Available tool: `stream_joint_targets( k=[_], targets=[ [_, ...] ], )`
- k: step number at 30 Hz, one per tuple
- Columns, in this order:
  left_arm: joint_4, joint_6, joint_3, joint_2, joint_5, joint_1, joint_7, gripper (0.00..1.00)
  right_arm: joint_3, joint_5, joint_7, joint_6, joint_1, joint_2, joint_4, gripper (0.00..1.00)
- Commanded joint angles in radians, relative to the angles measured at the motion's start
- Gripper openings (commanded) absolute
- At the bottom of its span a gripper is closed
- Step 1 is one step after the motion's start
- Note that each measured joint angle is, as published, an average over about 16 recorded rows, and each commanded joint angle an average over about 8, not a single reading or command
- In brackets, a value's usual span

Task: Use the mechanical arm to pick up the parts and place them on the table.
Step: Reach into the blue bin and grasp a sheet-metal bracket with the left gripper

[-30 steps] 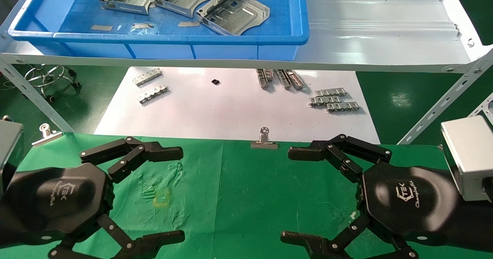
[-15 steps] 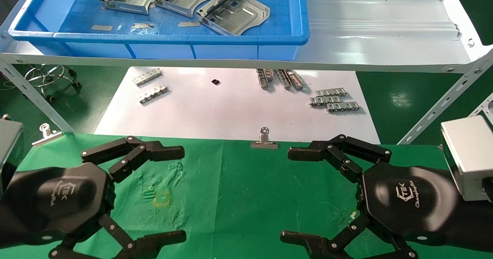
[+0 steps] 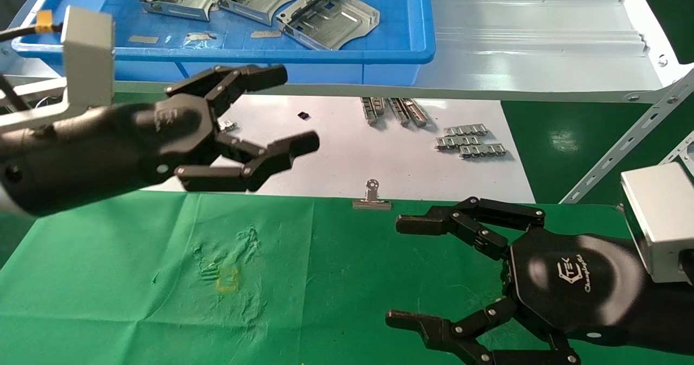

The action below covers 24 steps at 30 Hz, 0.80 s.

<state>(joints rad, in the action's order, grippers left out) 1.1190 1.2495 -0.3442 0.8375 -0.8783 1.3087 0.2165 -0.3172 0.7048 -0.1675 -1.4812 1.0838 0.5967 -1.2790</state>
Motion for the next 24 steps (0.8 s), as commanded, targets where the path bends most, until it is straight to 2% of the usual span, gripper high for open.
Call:
stream_joint_targets(
  k=[1,10,18,24],
  targets=[
    [-0.034,-0.026,-0.014,0.030,-0.031,0.043,0.003,1.00,0.000,0.000,0.000,0.000,0.000,0.000,0.000,0.00],
    [-0.320,-0.101,-0.076,0.170,-0.166,0.262,-0.055,1.00,0.000,0.000,0.000,0.000,0.000,0.000,0.000,0.00],
    [-0.614,-0.127,-0.150,0.297,-0.303,0.482,-0.151,1.00,-0.001,0.000,0.000,0.000,0.000,0.000,0.000,0.00],
    [-0.790,-0.138,-0.189,0.381,-0.366,0.590,-0.226,1.00,-0.001,-0.001,0.000,0.000,0.000,0.000,0.000,0.00]
  ],
)
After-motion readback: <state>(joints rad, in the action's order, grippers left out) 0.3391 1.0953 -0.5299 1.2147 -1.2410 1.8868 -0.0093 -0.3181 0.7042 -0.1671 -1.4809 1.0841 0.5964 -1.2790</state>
